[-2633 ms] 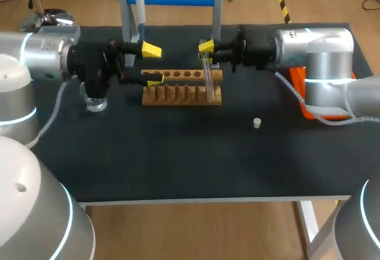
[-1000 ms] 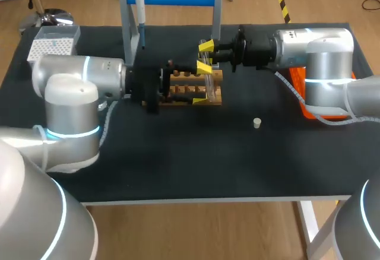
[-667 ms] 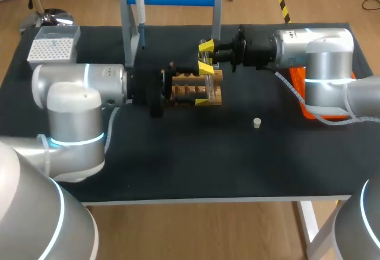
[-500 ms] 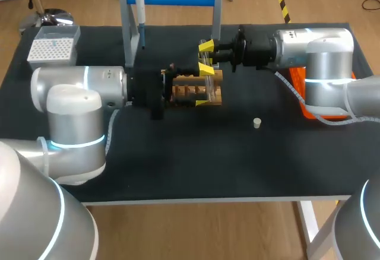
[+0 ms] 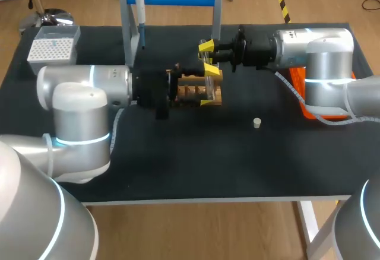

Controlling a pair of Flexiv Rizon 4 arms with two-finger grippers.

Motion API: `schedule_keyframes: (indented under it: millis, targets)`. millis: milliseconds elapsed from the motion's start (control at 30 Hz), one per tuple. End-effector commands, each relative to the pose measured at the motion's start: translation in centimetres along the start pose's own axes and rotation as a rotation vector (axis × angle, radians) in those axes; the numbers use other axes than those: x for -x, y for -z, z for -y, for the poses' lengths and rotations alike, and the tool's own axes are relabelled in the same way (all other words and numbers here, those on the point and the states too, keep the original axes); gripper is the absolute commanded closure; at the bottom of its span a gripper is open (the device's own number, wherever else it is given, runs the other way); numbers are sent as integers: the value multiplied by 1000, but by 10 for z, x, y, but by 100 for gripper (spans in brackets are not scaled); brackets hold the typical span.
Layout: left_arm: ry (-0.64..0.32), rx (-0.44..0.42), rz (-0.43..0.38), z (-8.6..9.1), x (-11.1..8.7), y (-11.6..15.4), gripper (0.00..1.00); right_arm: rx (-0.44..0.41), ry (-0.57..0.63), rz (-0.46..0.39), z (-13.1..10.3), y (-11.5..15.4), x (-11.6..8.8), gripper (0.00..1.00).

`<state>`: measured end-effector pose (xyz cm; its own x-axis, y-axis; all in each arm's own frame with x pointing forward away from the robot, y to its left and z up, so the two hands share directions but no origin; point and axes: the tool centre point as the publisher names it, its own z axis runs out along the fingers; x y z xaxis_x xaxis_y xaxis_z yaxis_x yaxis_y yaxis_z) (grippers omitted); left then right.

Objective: Invert the test tube, pick up the pipette, mount the tip to pipette, aspirate from beaker and dispense into the tube, eject the tip, return the pipette, and cap with the stopper.

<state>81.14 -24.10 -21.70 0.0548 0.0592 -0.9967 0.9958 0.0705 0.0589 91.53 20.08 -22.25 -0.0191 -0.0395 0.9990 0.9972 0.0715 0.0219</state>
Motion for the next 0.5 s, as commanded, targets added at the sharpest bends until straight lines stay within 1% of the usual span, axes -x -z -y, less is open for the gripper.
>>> schedule_keyframes:
  millis: [33,100,167,200,267,500]
  targets:
    - [-2,-1,0,-2,-1,-4,23,0,0,3,0,0,-1,100]
    - [-1,-1,0,-2,-1,-4,29,0,0,3,0,0,-1,100]
    - [0,2,1,-2,-1,-3,41,0,0,3,0,0,-1,100]
    - [0,3,0,-2,-1,-3,45,0,0,3,0,0,-1,100]
    - [1,4,-1,-2,-1,-3,50,0,0,3,0,0,-1,100]
    - [3,4,-3,-1,-1,-3,56,0,0,3,0,0,-1,100]
